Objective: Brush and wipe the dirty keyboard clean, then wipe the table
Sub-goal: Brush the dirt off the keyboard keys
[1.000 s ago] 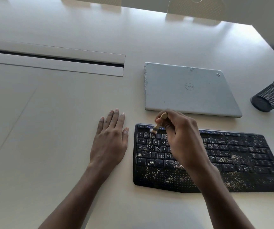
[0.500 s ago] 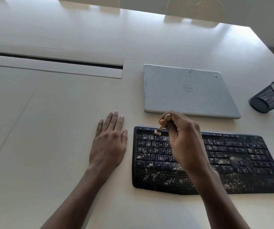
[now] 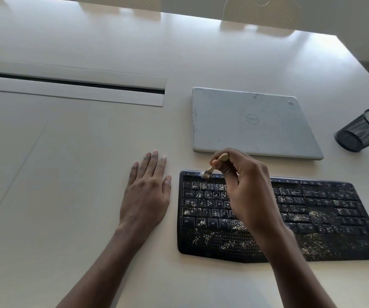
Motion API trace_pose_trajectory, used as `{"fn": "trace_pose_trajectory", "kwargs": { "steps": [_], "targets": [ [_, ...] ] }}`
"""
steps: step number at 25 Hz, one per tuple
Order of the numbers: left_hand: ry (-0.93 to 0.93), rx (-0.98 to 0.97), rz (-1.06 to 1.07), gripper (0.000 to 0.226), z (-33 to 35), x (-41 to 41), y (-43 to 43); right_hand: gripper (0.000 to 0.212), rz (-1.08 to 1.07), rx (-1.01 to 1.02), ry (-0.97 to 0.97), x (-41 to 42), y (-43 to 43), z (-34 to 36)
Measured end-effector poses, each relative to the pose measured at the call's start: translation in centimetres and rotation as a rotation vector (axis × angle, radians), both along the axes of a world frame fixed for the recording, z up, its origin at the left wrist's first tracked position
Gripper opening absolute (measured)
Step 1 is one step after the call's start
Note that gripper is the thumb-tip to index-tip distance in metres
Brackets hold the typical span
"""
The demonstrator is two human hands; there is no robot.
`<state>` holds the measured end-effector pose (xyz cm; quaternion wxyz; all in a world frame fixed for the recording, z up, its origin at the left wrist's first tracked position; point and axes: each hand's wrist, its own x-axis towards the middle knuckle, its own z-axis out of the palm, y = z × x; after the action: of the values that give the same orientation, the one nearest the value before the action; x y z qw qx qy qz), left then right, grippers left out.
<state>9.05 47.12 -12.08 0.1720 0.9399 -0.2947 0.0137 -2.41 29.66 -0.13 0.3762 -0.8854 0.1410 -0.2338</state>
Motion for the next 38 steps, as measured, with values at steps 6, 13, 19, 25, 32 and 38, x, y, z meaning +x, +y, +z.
{"fn": "trace_pose_trajectory", "kwargs": {
  "steps": [6,13,19,25,32,38],
  "targets": [
    [-0.002,0.002,0.0,0.067,0.1,-0.1,0.1,0.012,0.034,-0.011,0.051,-0.4,0.1,0.0],
    [-0.002,0.007,-0.001,0.067,0.1,-0.1,0.0,0.014,0.064,-0.081,0.078,-0.1,0.4,-0.2],
    [0.004,-0.002,0.001,0.066,0.2,-0.1,0.0,0.015,0.057,-0.064,0.066,0.0,0.5,0.0],
    [0.014,-0.002,-0.006,0.065,0.4,-0.1,0.0,0.014,0.103,-0.043,0.049,0.6,1.2,0.3],
    [0.024,-0.006,-0.005,0.064,0.5,-0.1,0.1,0.012,0.153,-0.068,0.093,1.4,1.9,-0.1],
    [0.022,-0.006,-0.004,0.064,0.4,-0.2,0.0,0.007,0.107,-0.023,0.031,1.5,1.3,0.7]
  ]
}}
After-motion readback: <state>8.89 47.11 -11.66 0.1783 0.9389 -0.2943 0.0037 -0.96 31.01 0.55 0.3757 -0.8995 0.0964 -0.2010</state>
